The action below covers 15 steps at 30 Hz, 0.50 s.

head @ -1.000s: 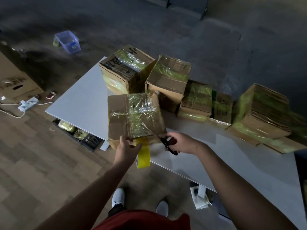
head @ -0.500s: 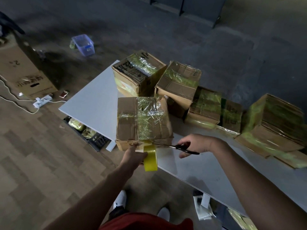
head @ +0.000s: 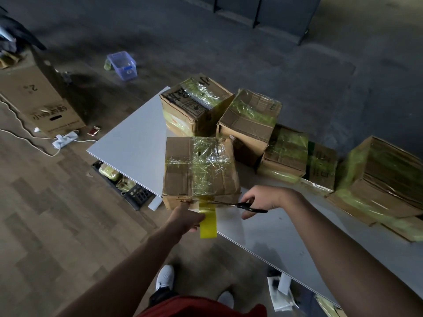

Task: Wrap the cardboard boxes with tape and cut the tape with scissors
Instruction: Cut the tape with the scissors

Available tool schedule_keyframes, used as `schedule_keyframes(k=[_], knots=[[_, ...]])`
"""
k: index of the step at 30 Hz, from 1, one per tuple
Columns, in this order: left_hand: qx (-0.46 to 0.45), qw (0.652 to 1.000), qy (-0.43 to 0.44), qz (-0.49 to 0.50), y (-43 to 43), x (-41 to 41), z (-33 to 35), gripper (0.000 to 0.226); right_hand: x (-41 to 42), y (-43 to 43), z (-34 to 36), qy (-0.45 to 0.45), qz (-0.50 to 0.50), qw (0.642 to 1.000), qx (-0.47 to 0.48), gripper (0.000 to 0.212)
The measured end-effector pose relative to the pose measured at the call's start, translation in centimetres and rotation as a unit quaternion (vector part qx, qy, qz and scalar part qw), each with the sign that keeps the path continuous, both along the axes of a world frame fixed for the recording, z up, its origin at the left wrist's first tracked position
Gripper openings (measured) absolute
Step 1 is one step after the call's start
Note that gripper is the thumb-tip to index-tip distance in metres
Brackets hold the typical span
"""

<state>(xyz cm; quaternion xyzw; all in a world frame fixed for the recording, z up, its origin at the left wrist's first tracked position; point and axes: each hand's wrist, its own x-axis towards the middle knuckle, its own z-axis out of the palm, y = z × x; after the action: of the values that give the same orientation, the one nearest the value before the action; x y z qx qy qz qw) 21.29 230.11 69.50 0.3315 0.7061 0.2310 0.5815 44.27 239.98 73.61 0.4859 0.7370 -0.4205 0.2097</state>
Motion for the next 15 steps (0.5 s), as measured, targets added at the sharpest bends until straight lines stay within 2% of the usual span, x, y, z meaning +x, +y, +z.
schedule_keyframes(k=[4, 15], knots=[[-0.006, 1.000, -0.002, -0.012, 0.0, -0.3, 0.2, 0.050, -1.3, 0.7, 0.1, -0.018, 0.024, 1.000, 0.009, 0.043], [-0.018, 0.999, -0.012, -0.031, 0.2, -0.6, -0.2, 0.044, -3.5, 1.2, 0.6, -0.033, 0.064, 0.997, 0.027, 0.041]])
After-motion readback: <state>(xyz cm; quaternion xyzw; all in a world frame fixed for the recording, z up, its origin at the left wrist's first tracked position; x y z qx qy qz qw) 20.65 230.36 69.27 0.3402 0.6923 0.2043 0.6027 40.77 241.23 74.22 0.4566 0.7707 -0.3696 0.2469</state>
